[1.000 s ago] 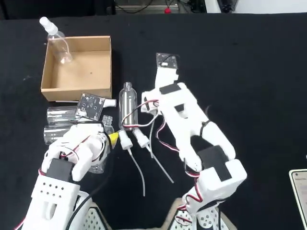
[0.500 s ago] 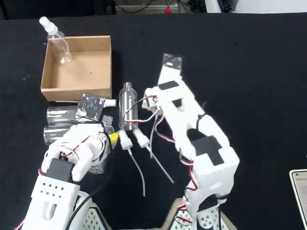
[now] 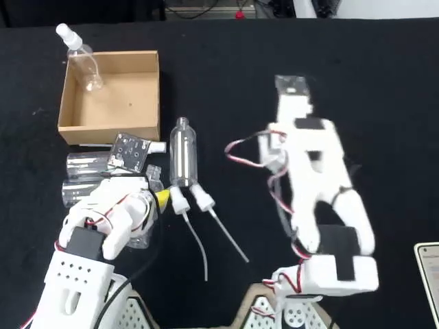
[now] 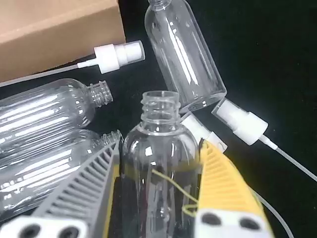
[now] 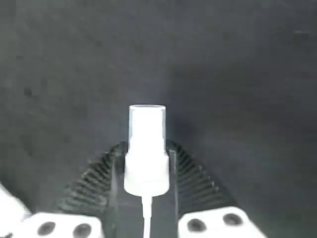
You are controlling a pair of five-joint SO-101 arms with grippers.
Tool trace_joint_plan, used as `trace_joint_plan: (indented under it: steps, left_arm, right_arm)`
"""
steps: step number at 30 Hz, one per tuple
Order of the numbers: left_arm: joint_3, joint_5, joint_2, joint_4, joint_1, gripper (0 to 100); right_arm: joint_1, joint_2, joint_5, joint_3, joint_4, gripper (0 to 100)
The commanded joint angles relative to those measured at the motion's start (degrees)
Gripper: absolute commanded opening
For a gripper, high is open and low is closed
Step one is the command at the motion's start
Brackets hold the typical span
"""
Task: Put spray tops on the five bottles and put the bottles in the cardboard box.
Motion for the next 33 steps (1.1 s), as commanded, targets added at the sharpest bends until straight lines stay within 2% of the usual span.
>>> trace_joint_plan:
  steps: [1,3,7,9,13,16,25,31,33]
  left_arm:
    - [-0.4,0.1,-0.7,-1.0,0.2,10]
    - [-0.4,0.1,-0.7,-1.1,0.2,10]
    - [-0.3,0.1,-0.7,-0.8,0.2,10]
    - [-0.3,0.0,-0.7,-0.7,0.2,10]
    - [-0.3,0.0,-0.7,-0.6,0.1,10]
    - [-0.3,0.0,-0.7,-0.6,0.1,10]
    - [-0.3,0.0,-0.7,-0.6,0.1,10]
    - [-0.3,0.0,-0.7,-0.6,0.1,10]
    - [-0.3,0.0,-0.7,-0.6,0.1,10]
  right_arm:
    - [3.9,-2.7,12.4,4.4,-5.2,2.0]
    - [3.9,-1.0,15.0,5.8,-5.6,6.8]
    - [2.2,2.8,15.0,3.5,-2.6,19.3]
    - [1.3,3.8,14.8,-0.1,1.2,21.0]
    - [0.4,4.4,14.7,-9.0,11.3,20.8]
    - [0.5,4.4,15.0,-11.7,15.2,20.8]
    - [0.5,9.6,14.9,-8.2,8.5,18.9]
    - [0.6,13.8,15.1,-8.2,8.3,11.6]
    - [0.7,13.9,15.1,-8.2,8.3,6.1]
